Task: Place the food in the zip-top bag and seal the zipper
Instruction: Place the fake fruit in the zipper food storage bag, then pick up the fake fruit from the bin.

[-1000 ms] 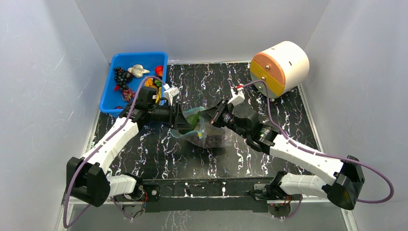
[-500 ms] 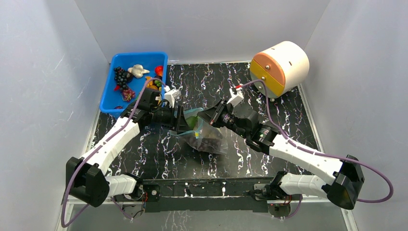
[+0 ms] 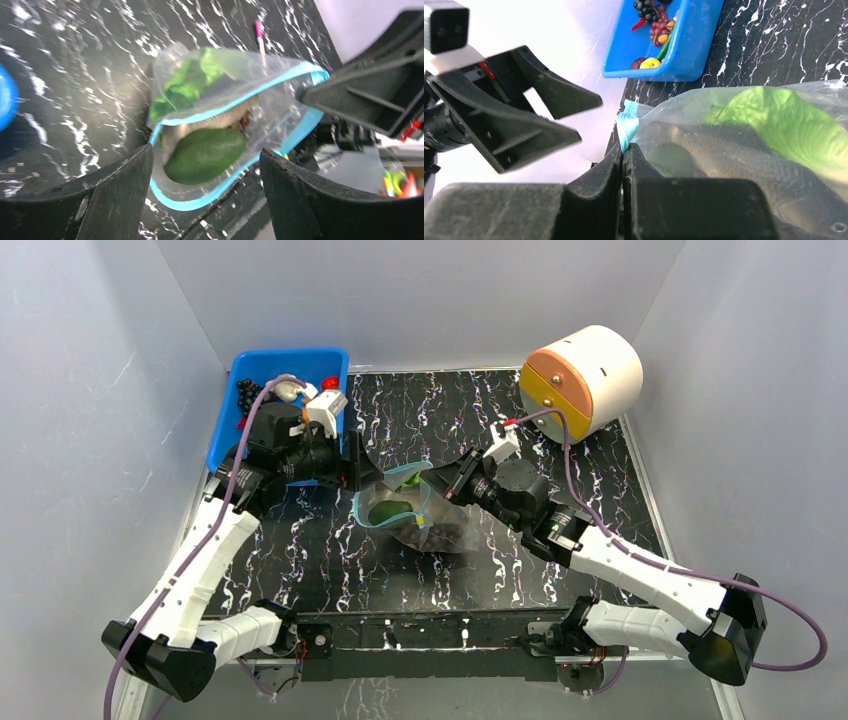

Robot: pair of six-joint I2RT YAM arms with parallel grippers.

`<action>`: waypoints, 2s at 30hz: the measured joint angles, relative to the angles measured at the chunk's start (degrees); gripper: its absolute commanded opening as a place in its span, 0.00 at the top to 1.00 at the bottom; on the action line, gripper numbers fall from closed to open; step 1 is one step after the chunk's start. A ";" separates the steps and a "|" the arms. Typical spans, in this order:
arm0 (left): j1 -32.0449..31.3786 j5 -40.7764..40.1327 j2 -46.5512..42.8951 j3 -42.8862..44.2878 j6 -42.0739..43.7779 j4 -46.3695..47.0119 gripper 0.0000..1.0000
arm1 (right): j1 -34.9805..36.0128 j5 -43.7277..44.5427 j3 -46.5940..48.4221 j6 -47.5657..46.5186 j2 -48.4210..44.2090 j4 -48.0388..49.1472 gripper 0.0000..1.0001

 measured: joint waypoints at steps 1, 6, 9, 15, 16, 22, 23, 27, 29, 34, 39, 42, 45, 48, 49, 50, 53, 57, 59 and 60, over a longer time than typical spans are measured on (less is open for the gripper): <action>0.00 -1.55 -0.09 0.66 0.02 -0.13 0.26 | 0.00 -0.09 -0.31 0.09 -0.26 0.26 1.00; 0.00 -12.81 -0.15 4.17 1.07 -1.18 0.30 | 0.00 -0.13 -3.10 0.39 -2.25 -0.28 1.00; 0.00 -17.57 1.64 6.56 1.14 -2.56 0.34 | 0.00 -0.44 -3.52 0.35 -2.54 -0.35 1.00; 0.00 -23.85 6.23 8.98 1.44 -3.39 0.55 | 0.00 -1.73 -3.52 0.00 -3.21 -0.35 1.00; 0.00 -25.09 7.23 9.42 1.62 -3.54 0.55 | 0.00 -1.84 -3.52 0.00 -3.28 -0.35 1.00; 1.86 -30.42 13.20 10.73 3.02 -3.85 0.54 | 0.00 -3.37 -3.54 -0.11 -3.80 -0.33 1.00; 2.67 -30.75 14.08 11.02 3.15 -3.87 0.54 | 0.00 -3.52 -3.56 -0.17 -3.89 -0.33 1.00; 7.96 -31.08 19.28 13.81 3.98 -3.58 0.54 | 0.00 -3.78 -3.76 -0.90 -4.28 -0.33 1.00; 10.86 -31.04 21.44 14.60 4.31 -2.67 0.51 | 0.00 -3.85 -3.76 -1.75 -4.61 -0.33 1.00; 18.18 -30.60 27.21 16.57 4.57 -0.44 0.48 | 0.00 -3.98 -3.76 -3.13 -4.94 -0.35 1.00; 23.10 -30.14 34.86 19.91 4.74 2.45 0.49 | 0.00 -4.00 -3.76 -3.72 -4.94 -0.48 1.00; 24.09 -29.99 39.01 21.46 5.25 3.48 0.53 | 0.00 -3.96 -3.76 -3.89 -4.92 -0.48 1.00; 24.79 -29.03 41.92 22.16 5.95 4.55 0.55 | 0.00 -3.87 -3.76 -4.11 -4.81 -0.46 1.00; 25.18 -28.28 44.81 23.52 6.51 5.20 0.55 | 0.00 -3.72 -3.76 -4.46 -4.15 -0.37 1.00; 25.20 -27.96 45.79 24.17 6.67 5.49 0.56 | 0.00 -3.72 -3.76 -4.52 -3.89 -0.37 1.00; 25.22 -27.80 46.40 24.50 6.73 5.75 0.57 | 0.00 -3.69 -3.76 -4.59 -3.48 -0.37 1.00; 25.46 -27.54 48.57 25.55 7.08 6.86 0.59 | 0.02 -3.72 -3.74 -4.70 -2.34 -0.13 1.00; 25.57 -26.93 52.33 27.52 8.09 8.24 0.58 | 0.07 -3.67 -3.58 -4.74 -1.75 0.28 1.00; 25.57 -26.56 54.51 29.42 8.68 8.15 0.57 | 0.07 -3.54 -3.52 -4.76 -1.55 0.50 1.00; 25.57 -26.40 55.91 30.80 8.94 8.09 0.57 | 0.07 -3.52 -3.48 -4.76 -1.46 0.57 1.00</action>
